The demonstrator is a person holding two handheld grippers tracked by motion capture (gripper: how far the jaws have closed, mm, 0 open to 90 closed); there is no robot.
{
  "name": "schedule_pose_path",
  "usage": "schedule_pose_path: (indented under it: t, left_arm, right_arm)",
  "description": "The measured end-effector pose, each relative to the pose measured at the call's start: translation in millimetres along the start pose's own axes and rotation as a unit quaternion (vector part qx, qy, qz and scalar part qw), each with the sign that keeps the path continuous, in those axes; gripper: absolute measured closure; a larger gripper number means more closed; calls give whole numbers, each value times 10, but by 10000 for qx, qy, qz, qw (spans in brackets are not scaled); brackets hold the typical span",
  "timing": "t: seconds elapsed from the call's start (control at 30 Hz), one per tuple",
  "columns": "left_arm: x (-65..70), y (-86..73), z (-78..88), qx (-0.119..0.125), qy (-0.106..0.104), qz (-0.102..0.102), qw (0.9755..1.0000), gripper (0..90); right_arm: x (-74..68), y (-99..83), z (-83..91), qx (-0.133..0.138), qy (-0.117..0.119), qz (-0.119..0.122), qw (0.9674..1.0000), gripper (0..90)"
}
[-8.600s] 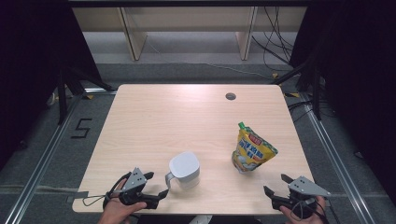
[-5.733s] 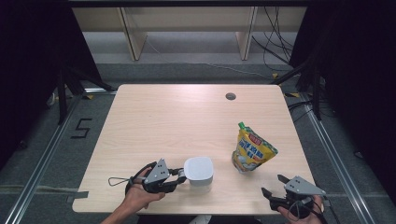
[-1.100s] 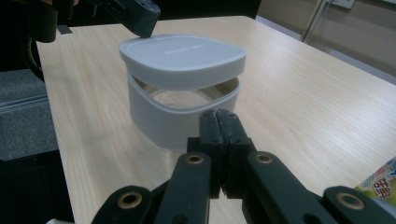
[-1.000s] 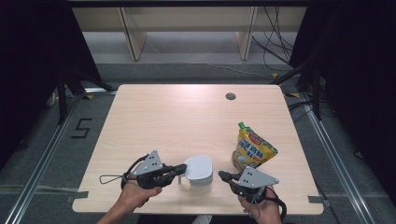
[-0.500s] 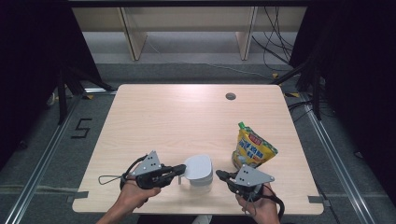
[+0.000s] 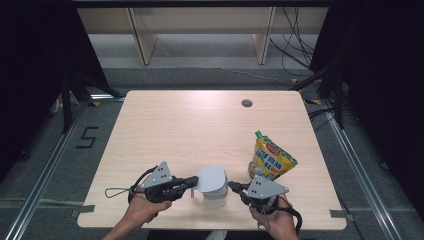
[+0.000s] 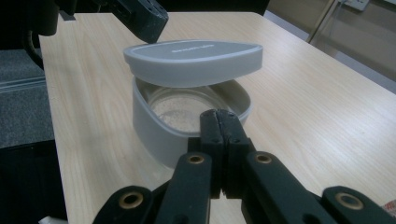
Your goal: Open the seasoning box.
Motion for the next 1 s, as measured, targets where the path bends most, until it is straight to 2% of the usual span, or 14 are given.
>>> schedule_pose_path:
  t: [0.03, 0.13, 0.23, 0.53, 0.57, 0.6, 0.7, 0.77, 0.8, 0.9, 0.93, 1.0]
  left_arm:
    - [0, 0, 0, 0, -7, -4, 10000, 874]
    - [-3, -1, 0, -5, -12, -7, 10000, 872]
    - [7, -3, 0, -5, 14, 84, 10000, 871]
    - [0, -6, 4, -10, 18, 90, 10000, 846]
    - [-12, -6, 13, -24, -28, -11, 10000, 804]
    - [-15, -10, 28, -75, -33, -29, 10000, 804]
    - [-31, -39, 60, -76, -83, 42, 9999, 684]
    - [-52, -87, 81, -170, -1, -71, 9998, 624]
    - [-58, -139, 92, -141, -10, -15, 9999, 564]
    - [-50, -189, 126, -85, -91, 82, 9999, 525]
    - [-58, -204, 139, -84, -112, 23, 9999, 510]
    - [-81, -258, 193, -50, -67, 116, 9999, 472]
  right_arm:
    - [-4, 18, -9, 24, 11, 95, 10000, 900]
    - [-10, 37, -4, 40, -8, 97, 9999, 900]
    - [-17, 60, 3, 85, 48, -44, 9999, 900]
    - [-35, 97, -4, 128, 91, 40, 9999, 900]
    - [-43, 108, -12, 161, 83, 25, 9998, 900]
    - [-43, 108, -12, 161, 83, 25, 9998, 900]
    - [-43, 114, -15, 169, 56, -22, 9998, 900]
    - [-41, 122, -23, 185, 76, 28, 9998, 900]
    - [-41, 135, -21, 205, 76, 33, 9998, 900]
    - [-43, 158, -14, 224, 84, 35, 9997, 900]
    - [-46, 170, -8, 228, 86, 41, 9997, 900]
    - [-52, 195, -16, 244, 86, 66, 9996, 896]
Point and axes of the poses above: each handheld gripper's, and its own axes: z roughly backward along the jaws, y roughly out of its top, x roughly to its right, the point moved 5 cm from there along -z, roughly forward along the jaws, and after that the axes turned 8 degrees about -z, right-handed, at the moved point
